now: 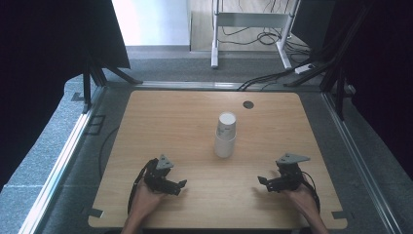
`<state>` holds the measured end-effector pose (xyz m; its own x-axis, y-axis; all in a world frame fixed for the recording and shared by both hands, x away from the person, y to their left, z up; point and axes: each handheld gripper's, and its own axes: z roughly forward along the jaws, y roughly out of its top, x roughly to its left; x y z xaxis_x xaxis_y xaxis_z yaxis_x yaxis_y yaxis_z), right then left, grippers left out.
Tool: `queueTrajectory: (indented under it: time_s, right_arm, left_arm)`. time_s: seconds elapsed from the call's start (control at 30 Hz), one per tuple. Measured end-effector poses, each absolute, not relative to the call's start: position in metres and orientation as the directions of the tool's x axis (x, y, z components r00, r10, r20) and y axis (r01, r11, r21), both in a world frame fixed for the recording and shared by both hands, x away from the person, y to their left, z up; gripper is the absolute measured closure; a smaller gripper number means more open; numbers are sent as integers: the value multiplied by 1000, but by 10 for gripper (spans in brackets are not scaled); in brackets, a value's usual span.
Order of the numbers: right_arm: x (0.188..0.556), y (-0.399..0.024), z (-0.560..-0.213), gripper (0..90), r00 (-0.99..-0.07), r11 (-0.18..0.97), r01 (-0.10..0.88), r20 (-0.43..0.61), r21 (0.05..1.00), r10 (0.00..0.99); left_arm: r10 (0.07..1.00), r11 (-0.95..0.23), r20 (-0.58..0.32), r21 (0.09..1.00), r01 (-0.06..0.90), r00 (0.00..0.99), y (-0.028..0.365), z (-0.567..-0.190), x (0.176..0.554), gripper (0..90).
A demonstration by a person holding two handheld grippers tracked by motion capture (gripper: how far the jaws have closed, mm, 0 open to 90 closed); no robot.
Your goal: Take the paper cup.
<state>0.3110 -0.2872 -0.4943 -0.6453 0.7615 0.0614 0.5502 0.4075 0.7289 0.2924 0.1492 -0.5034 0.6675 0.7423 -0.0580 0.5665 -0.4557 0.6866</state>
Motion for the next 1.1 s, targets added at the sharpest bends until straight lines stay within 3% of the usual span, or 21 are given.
queueTrajectory:
  time_s: [1.1]
  right_arm:
    - [332, -268, -461, 0, -711, 423, 502, 81, 754, 699]
  left_arm:
    - [687, -486, -48, 712, 507, 725, 116, -478, 332, 0]
